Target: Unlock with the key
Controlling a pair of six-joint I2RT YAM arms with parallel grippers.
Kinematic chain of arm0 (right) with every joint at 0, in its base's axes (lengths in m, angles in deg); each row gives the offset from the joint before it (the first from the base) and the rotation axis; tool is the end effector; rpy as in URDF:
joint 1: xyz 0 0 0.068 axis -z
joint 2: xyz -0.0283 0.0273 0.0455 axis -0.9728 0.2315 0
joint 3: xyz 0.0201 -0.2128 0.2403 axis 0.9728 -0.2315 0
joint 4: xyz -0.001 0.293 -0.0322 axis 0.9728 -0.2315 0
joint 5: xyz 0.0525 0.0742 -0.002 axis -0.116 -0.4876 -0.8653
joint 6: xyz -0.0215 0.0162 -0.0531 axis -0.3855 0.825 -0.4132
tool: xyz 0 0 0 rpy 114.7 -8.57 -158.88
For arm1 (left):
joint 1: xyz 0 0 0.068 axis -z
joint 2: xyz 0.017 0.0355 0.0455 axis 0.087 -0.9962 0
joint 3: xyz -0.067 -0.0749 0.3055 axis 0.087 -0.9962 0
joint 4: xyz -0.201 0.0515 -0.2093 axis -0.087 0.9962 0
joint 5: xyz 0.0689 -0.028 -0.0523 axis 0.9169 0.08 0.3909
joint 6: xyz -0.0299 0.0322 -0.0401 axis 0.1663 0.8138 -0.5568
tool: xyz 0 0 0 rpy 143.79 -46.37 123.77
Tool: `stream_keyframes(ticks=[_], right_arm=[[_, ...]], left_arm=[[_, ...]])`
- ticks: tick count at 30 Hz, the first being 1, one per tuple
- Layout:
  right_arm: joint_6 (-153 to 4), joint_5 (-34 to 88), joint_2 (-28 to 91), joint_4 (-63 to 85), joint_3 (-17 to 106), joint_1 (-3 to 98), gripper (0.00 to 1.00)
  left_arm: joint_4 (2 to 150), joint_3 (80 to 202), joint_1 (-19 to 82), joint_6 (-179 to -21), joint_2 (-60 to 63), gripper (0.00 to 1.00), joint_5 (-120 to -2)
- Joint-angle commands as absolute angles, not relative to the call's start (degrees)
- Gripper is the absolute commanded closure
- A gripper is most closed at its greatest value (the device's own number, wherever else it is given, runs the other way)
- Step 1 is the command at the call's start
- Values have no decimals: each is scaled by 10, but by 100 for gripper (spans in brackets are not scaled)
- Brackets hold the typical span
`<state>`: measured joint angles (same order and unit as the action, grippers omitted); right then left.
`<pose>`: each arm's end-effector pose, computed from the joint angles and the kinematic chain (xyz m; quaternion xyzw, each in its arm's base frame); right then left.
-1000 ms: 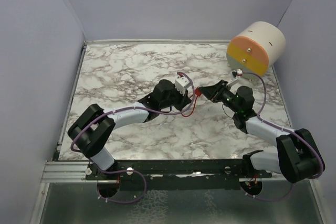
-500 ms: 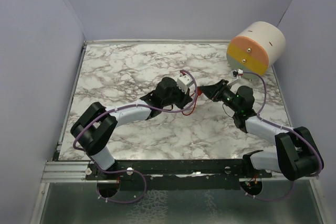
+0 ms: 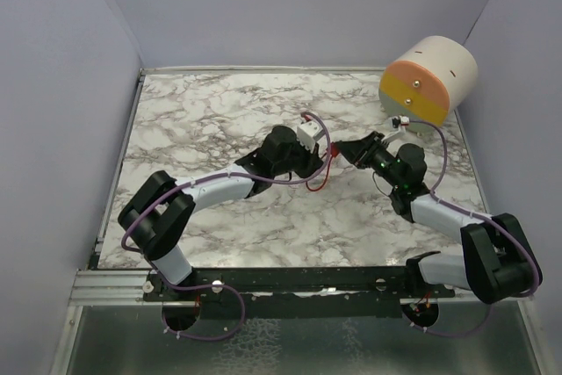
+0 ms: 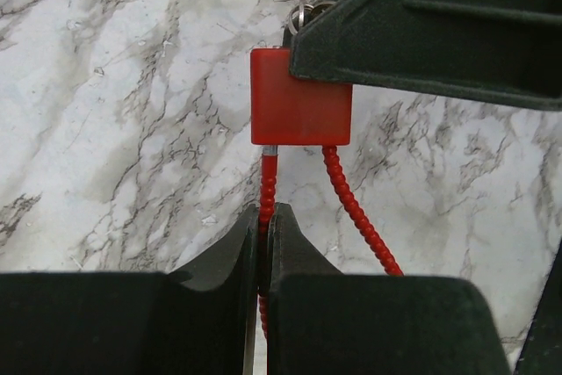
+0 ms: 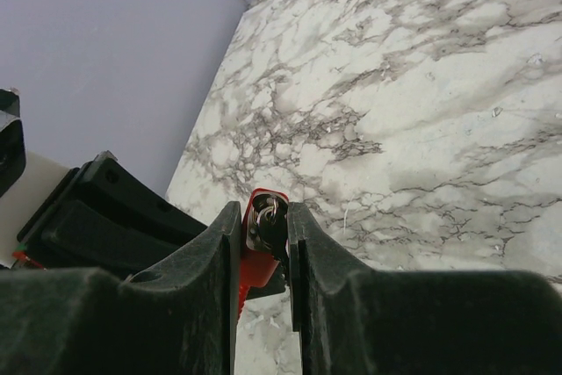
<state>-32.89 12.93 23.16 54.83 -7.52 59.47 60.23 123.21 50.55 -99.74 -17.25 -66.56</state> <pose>0.2542 0.0951 0.2292 0.0759 0.7364 0.4727 0.4781 0.2755 -0.2958 0.2541 0.3078 0.7625 -0.3529 0.4465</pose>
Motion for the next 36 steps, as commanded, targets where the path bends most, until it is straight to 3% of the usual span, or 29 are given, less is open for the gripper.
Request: stream_keyframes(ticks=[1,9,22,36], right_arm=[[-329,150,208,531,-71,589,99],[-317,183,197,531,-78,589,99],[-316,219,163,528,-90,589,99],[-330,138,195,519,-67,589,99]], left_arm=[[569,1295,514,-1100,-179,100,-657],[575,1332,530,-1143,-203,100,-658],[624,1274,531,-1089,-174,100,-625],[603,1304,531,-1008,-164,100,-584]])
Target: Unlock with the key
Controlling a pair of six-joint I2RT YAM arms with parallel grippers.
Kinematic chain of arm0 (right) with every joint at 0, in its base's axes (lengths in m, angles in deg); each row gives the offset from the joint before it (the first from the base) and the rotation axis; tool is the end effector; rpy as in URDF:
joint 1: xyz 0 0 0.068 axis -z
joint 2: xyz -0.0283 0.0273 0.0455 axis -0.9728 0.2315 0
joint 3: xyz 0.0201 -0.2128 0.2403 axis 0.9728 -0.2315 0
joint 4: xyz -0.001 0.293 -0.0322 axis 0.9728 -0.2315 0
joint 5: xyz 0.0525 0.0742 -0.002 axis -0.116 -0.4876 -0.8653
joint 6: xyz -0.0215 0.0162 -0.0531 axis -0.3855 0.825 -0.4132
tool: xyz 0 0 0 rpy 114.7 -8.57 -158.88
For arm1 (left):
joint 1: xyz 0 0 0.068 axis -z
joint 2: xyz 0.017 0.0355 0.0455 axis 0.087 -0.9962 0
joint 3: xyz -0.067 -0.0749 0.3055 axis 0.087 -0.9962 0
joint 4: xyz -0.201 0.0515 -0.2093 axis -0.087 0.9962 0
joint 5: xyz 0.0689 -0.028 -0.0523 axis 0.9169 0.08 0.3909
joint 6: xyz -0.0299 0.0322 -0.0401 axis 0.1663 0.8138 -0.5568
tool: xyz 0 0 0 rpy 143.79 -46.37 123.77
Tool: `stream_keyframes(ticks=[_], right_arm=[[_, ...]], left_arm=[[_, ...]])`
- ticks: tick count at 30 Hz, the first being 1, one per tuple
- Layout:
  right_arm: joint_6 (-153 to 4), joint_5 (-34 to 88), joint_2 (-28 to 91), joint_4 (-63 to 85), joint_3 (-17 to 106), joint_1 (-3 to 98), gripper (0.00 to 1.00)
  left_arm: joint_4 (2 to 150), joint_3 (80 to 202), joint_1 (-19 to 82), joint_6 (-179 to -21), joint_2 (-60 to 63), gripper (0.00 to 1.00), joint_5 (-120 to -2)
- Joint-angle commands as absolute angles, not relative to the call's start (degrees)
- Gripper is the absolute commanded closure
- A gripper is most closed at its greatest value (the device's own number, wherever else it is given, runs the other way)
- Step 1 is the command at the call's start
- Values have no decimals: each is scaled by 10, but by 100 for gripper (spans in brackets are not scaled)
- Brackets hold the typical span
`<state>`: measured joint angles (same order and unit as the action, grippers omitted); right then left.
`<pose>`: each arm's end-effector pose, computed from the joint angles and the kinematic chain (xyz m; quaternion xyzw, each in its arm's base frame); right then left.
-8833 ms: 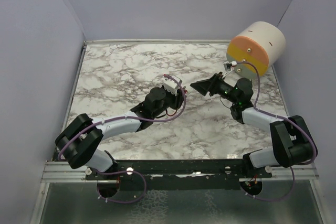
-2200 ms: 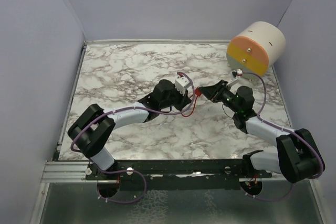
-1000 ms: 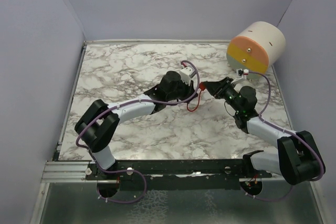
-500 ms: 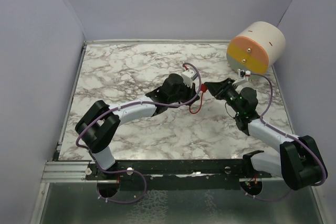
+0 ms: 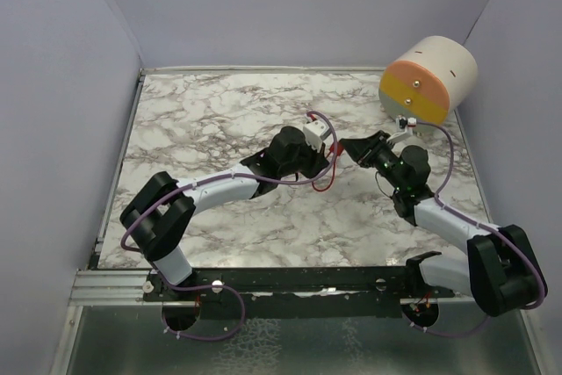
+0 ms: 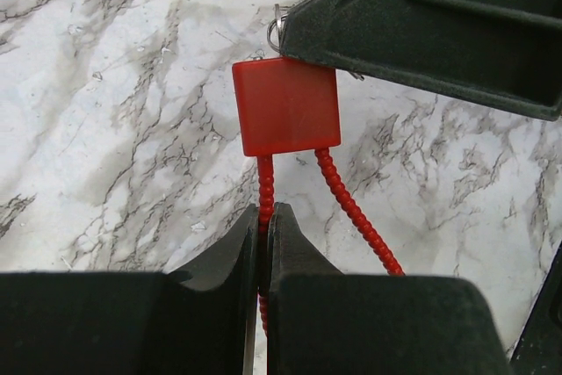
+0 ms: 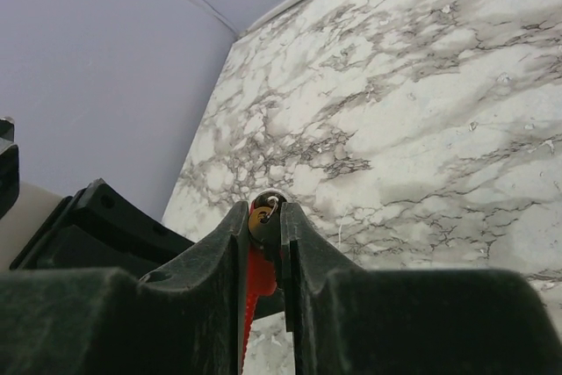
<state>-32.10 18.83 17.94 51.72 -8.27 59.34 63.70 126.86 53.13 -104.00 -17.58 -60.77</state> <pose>0.2433 0.0879 0.2405 0.1112 0.7252 0.4518 0.5074 0.2716 -0.3122 0.2684 0.2706 0.7795 -0.3445 0.4478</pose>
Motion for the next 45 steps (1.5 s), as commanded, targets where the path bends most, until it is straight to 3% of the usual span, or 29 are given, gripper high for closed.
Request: stream_keyframes(ticks=[1,4,16,20,45], right_arm=[[-330,134,198,522,-66,590,99],[-330,122,205,530,-64,590,97],[-310,93,231,558,-62,589,64],[-301,89,238,567,-64,590,59],[-233,33,291,685,-85,606,41]], left_arm=[[603,1310,531,-1006,-167,100,-588],[599,1321,531,-1001,-174,100,-602],[547,1307,531,-995,-164,100,-623],[523,1291,531,-993,-151,100,-627],[458,1254,531,-990,-111,100,-669]])
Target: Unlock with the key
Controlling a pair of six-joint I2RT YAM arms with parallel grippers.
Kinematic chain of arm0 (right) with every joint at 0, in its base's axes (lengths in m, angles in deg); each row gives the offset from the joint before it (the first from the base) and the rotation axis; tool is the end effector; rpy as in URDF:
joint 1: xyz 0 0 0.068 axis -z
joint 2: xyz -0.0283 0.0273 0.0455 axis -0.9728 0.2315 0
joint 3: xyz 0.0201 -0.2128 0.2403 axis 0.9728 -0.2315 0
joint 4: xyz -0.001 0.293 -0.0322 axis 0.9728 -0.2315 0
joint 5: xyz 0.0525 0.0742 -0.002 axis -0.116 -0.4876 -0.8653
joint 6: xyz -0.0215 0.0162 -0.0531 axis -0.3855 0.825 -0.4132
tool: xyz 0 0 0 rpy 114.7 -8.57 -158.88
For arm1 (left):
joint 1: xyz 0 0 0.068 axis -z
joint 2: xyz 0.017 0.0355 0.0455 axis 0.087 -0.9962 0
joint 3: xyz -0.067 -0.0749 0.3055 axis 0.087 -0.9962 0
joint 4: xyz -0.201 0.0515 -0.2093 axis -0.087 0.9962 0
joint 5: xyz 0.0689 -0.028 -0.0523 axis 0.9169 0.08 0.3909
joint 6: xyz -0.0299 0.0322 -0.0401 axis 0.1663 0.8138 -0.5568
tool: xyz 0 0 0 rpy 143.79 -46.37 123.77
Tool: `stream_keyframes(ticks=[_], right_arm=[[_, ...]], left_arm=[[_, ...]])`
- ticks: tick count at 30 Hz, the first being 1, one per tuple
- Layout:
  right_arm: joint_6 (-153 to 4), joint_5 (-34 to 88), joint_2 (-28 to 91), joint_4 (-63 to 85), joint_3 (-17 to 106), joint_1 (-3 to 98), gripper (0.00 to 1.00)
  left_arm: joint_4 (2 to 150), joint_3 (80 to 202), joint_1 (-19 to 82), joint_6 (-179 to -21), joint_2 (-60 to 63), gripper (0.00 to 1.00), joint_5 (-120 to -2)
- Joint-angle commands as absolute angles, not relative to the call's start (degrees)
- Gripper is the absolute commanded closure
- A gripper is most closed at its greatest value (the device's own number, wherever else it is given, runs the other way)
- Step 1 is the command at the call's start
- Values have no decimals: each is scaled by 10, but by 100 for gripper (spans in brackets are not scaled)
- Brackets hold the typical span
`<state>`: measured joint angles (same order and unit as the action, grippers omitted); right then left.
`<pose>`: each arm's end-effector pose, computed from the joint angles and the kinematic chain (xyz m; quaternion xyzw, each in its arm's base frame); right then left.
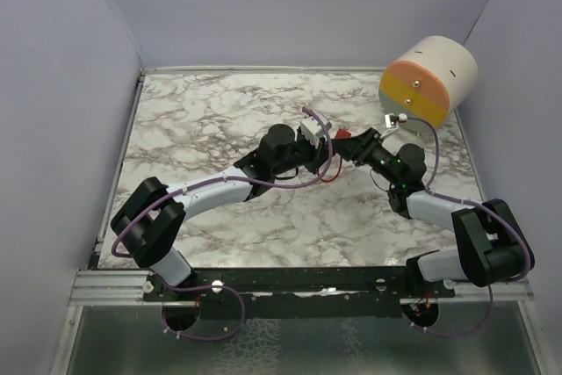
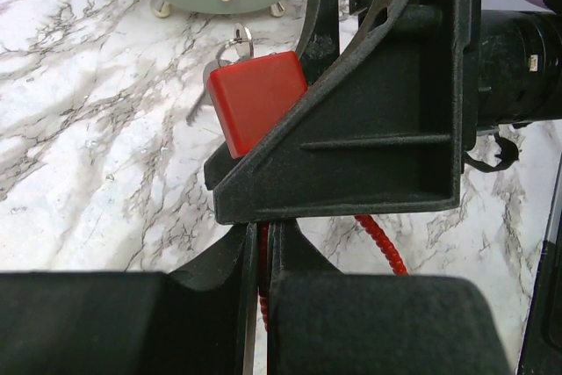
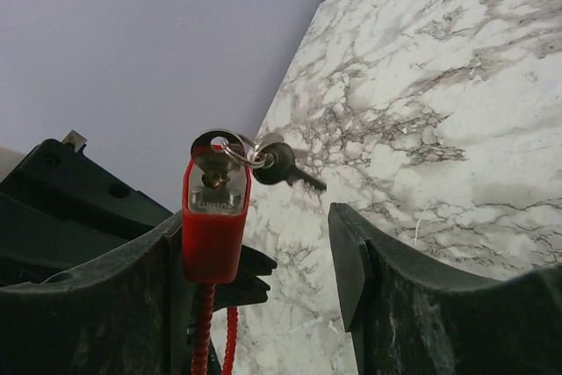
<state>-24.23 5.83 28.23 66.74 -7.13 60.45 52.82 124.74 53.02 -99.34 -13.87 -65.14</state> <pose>0.2643 0.0983 0.2324 0.0708 0.6964 0.5519 0.4532 0.2623 -0.3056 0.3012 0.3084 0.6934 -0.3878 0.5231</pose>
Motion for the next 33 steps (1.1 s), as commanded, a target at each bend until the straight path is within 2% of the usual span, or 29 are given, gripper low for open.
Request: stream_keyframes(ticks=[1,17,33], right_arm=[[-231,31,291,689,-86,607,41],[-217,20,280,710,-97,625,47],[-218,10,291,716,-91,626,49]], left_arm=[[458,1254,531,-991,-111,100,-670],[486,1207,528,-1006,-120,100,-654],[499,1215,527,-1006,-146,100,-688]])
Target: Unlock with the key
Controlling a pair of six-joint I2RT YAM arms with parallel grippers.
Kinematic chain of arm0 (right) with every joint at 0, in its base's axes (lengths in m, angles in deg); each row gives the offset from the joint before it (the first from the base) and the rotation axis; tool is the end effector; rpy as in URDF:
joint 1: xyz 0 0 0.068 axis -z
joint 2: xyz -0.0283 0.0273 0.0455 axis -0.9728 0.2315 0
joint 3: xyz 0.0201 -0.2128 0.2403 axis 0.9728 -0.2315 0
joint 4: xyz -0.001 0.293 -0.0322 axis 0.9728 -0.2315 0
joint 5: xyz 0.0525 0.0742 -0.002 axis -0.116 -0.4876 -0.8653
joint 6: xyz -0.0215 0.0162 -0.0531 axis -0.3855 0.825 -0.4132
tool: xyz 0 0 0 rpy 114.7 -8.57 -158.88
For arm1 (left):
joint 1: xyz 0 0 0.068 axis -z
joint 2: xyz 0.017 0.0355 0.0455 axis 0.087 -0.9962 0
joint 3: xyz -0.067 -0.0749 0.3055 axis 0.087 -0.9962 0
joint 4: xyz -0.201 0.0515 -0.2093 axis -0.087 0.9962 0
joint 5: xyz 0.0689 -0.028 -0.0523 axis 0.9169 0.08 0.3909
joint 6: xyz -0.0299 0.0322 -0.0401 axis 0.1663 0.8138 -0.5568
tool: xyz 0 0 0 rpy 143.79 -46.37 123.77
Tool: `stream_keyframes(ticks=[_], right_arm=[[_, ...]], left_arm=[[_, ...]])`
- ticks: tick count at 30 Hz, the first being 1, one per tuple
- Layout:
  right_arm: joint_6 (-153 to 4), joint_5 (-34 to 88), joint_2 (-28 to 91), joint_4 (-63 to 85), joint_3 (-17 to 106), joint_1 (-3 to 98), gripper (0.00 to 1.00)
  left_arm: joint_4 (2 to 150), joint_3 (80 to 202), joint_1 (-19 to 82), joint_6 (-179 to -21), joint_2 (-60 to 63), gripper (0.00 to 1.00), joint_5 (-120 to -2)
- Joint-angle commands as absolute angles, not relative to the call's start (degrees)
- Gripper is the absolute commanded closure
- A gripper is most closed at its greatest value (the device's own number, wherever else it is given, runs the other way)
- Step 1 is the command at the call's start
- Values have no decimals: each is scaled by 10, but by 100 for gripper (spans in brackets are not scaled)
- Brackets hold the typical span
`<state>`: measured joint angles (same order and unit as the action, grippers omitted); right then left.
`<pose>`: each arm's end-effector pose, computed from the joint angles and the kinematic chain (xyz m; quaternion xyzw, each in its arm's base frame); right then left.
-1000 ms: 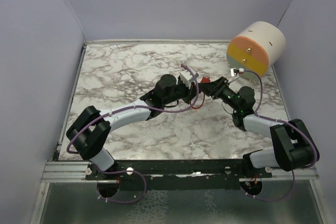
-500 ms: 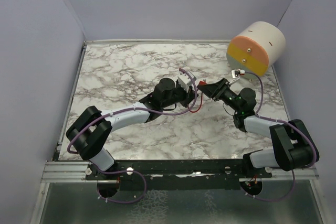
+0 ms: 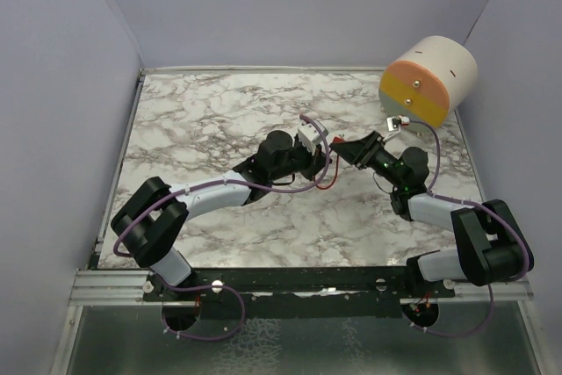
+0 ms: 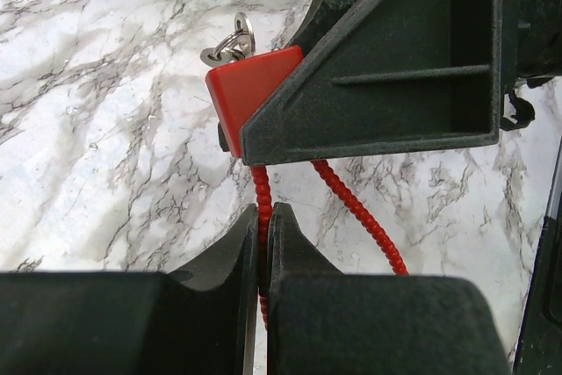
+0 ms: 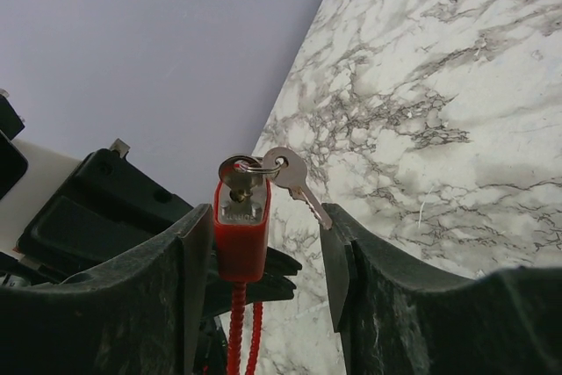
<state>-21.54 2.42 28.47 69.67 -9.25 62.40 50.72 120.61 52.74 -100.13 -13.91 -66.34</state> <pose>0.2591 0.0894 0.2251 0.0756 0.6931 0.5688 0.4363 0.2569 -0.2980 0.2781 0.3101 0.7048 -0.3911 0.5042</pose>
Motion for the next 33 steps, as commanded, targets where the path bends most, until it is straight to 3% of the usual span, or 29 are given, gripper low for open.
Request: stream_keyframes(ticks=[1,5,13,21,24,33], right_arm=[[-218,9,292,717,-90,627,50],[-216,6,294,721,-89,626,53],[-218,5,295,719,-89,626,69],[-229,0,299,711,-84,626,72],[-238,2,298,694,-81,626,98],[-267,48,264,634,-81,626,99]], left_arm=[[500,1215,527,-1007,-148,100,-690],[506,1218,526,-1008,-159,100,-699],[511,1218,527,-1008,-165,100,-699],[518,1229,527,-1002,-167,100,-702],[519,1232,527,-1003,-167,100,-701],[521,1240,527,-1005,-160,100,-700]])
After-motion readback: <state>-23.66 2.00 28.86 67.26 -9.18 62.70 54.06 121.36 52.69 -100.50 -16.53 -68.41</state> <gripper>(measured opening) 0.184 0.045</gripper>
